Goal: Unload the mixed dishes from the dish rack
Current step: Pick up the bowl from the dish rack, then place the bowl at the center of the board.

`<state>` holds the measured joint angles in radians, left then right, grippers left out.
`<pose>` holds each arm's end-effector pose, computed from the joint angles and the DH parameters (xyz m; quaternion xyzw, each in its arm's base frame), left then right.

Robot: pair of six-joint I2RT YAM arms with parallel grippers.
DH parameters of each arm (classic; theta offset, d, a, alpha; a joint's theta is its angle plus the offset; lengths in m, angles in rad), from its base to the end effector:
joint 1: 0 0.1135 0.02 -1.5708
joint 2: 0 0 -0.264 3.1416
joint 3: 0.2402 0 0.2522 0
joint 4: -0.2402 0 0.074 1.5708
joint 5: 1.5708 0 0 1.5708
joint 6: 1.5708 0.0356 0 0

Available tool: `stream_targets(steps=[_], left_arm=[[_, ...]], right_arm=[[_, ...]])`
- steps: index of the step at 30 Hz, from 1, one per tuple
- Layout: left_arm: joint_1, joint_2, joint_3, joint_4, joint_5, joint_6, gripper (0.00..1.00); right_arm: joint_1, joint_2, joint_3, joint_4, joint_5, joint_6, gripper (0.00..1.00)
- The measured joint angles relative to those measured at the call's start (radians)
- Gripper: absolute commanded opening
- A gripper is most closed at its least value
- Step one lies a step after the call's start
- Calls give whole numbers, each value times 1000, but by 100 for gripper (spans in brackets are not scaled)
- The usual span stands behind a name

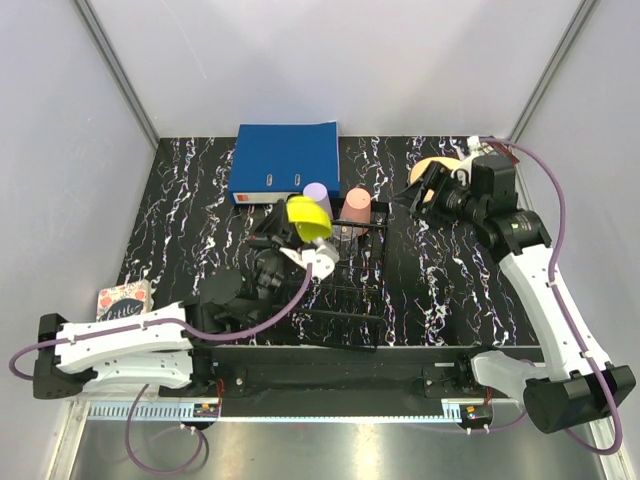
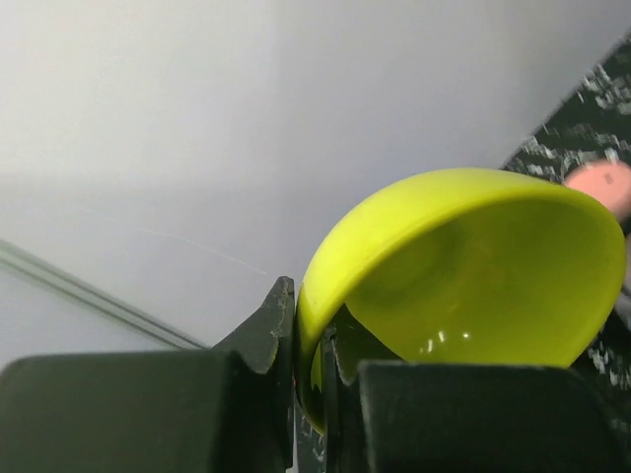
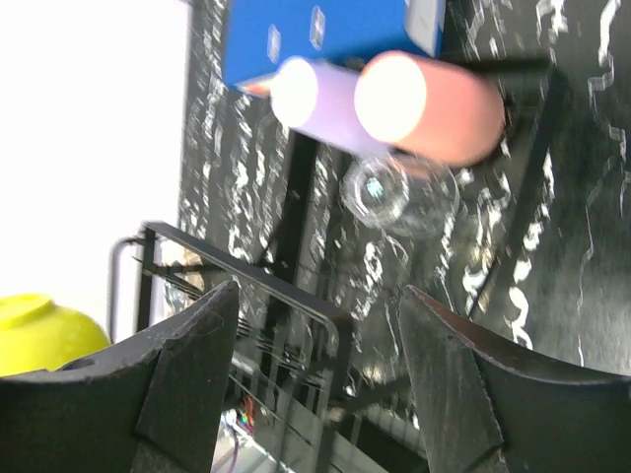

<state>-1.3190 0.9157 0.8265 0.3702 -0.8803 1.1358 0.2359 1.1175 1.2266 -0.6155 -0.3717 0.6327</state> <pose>0.0767 -0.1882 0.3876 0.3974 0.5037 0.1889 0.7434 0.2255 0.0675 0.3852 0.0750 0.8487 0.3543 0.3854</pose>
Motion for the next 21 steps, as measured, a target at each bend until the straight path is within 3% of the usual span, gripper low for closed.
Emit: stream_targets(steps=[3,5,7,11,12,16,21], left_arm=[[23,80,93,140,-19,2,0],[51,159,235,161,-58,-48,0],[89,262,468,76,-94,-188,0],[181,478,1065,-370,-68,-602,0],[193,507,1144,-428,-51,-671,0],[247,556,1316,-677,50,-976,0],[360,602,1351,-901,249,-1320,0]], right_arm=[[0,19,77,-2,13,0,73],[0,34,130,0,13,1,73],[0,46,174,2,13,3,73],[0,52,241,-11,13,3,73],[0,52,252,-17,13,0,73],[0,50,305,-46,21,-12,73],[0,20,327,-76,38,-20,73]])
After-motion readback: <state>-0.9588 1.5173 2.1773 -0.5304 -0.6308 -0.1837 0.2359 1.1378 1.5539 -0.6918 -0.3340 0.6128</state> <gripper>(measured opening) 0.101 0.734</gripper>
